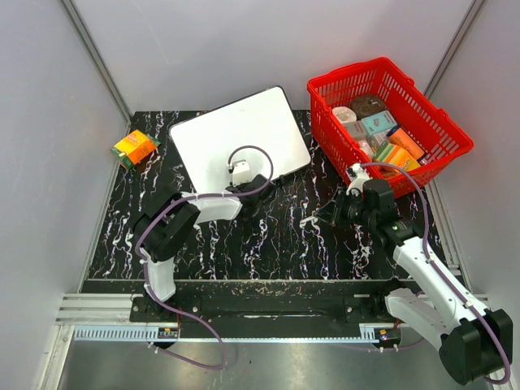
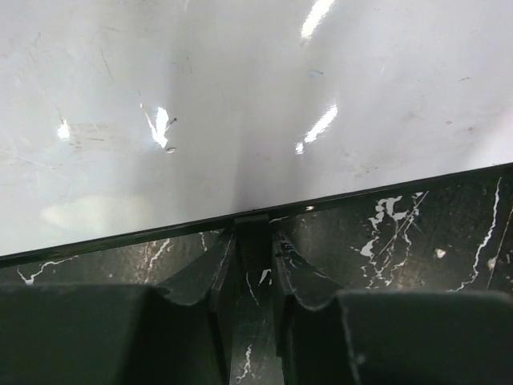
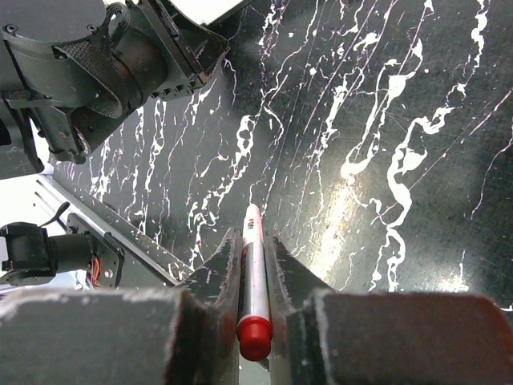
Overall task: Write a sentence on the whiteboard
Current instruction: Move the whiteboard to the center of the board.
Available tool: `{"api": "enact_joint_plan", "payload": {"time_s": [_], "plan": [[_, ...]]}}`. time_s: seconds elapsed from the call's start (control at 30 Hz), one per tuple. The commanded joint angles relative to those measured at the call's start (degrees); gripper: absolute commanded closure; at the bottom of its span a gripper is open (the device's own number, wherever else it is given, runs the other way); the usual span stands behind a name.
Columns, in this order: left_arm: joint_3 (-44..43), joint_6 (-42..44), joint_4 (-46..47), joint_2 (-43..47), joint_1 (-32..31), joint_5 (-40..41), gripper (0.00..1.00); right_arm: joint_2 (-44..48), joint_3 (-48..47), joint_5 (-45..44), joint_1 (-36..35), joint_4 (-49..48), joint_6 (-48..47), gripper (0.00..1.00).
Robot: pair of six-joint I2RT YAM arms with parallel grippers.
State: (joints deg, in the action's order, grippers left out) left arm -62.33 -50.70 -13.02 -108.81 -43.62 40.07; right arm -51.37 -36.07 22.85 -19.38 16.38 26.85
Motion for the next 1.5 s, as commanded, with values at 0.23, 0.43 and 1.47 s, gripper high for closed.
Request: {"api": "enact_joint_plan", "payload": {"time_s": [0.23,0.43,1.47], "plan": [[4.6,4.6,-6.0,3.4,-4.4,-5.9,1.00,0.7,-0.6,1.8,0.4,-1.2,0.6,1.00],[6.9,1.7,-9.9,4.7,-8.2,-6.3,1.00,0.6,-1.2,1.9,0.4,-1.2,0.7,1.00],[8.5,-21.4,-27.5,4.9,-37.6,-12.8,1.00,0.1,-2.9,0.4,0.3,1.3,-2.2,1.00]]}}
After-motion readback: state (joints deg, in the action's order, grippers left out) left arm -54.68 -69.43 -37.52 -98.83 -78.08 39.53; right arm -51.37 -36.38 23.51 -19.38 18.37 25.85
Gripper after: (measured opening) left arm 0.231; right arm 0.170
